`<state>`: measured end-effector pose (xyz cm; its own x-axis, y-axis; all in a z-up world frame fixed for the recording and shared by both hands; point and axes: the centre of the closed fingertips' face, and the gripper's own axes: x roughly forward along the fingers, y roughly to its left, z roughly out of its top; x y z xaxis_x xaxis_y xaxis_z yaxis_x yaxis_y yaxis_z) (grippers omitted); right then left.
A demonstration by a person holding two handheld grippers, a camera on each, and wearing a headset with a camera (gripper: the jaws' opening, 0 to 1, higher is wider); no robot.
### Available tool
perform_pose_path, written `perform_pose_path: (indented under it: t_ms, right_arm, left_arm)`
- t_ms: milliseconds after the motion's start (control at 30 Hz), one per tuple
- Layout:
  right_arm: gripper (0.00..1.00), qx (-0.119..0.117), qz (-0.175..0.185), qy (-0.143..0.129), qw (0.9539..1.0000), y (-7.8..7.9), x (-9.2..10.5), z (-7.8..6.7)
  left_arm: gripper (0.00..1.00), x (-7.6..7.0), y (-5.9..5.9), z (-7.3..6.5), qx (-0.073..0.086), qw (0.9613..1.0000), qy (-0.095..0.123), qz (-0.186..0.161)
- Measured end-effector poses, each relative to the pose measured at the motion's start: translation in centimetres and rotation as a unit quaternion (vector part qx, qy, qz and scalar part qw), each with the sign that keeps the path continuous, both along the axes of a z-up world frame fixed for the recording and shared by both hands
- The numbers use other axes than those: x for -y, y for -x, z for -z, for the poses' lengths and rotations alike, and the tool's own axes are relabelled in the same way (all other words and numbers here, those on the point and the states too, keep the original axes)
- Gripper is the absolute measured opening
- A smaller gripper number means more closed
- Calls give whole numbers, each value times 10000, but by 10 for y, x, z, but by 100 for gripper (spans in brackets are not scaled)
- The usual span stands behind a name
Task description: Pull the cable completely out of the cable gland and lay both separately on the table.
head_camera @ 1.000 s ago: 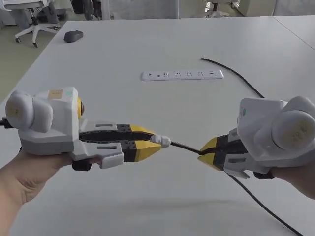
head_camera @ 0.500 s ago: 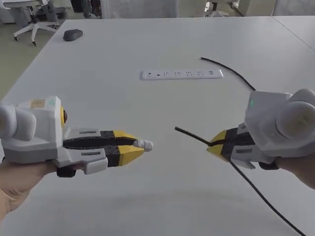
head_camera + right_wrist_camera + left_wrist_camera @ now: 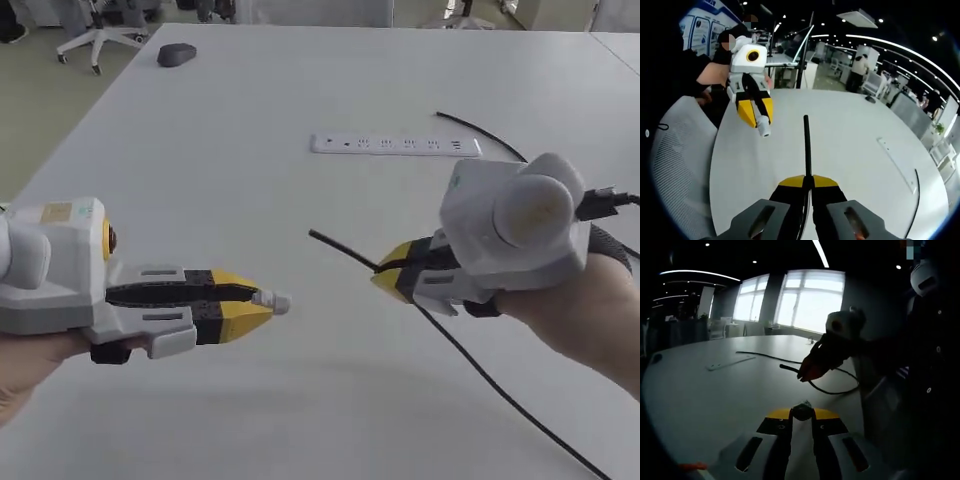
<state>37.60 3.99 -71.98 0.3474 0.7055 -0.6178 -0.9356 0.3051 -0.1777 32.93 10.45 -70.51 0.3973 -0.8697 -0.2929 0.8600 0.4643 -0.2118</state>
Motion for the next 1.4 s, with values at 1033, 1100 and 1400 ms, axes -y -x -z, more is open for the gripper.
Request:
perform_pose_path:
  t_ms: [1033,1100,1400]
  right_arm:
    - [0,-550,-229,-408,9974,-7,-126,47]
    - [0,-590,-228,-379,9973,-7,-129,53]
    - [0,-887,-232,-398,9950,-2,-142,73]
  left_arm:
    - [15,-60,31,56,-525,9975,41,-465]
    - [15,-60,33,62,-585,9971,64,-476]
    - [15,-64,38,83,-814,9949,111,-590]
